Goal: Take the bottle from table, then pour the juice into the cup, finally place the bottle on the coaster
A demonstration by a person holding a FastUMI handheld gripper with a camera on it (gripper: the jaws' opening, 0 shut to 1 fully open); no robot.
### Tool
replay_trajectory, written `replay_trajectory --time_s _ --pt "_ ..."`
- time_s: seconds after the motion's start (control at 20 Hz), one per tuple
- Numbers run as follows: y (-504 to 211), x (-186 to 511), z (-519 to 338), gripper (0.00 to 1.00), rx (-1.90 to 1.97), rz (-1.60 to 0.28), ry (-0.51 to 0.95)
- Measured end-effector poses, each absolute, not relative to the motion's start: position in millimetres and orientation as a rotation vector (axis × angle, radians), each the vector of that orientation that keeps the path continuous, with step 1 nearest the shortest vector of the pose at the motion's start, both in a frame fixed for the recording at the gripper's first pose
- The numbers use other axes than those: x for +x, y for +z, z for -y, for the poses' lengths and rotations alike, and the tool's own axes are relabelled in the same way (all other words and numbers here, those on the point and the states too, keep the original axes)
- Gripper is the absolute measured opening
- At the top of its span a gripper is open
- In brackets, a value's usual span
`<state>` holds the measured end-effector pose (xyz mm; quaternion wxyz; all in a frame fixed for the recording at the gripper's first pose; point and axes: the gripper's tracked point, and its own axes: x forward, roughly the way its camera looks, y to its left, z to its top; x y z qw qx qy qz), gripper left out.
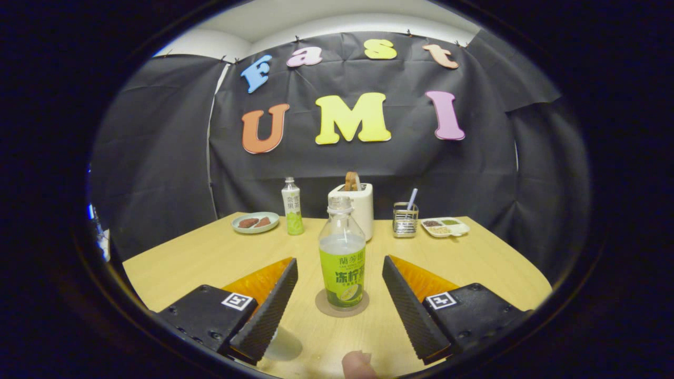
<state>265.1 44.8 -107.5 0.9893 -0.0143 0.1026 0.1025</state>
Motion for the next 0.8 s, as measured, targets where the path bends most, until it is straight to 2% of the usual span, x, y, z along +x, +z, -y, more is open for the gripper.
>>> replay_trajectory --time_s 0.4,0.6,0.8 --pt "-64.5 121.1 -35.0 1.0 -0.055 -0.062 0.161" --pt "-50.3 85.5 -21.7 1.0 -0.059 -0.044 0.075" --pt "-37.0 63.6 -25.4 1.0 -0.032 -0.049 0.064"
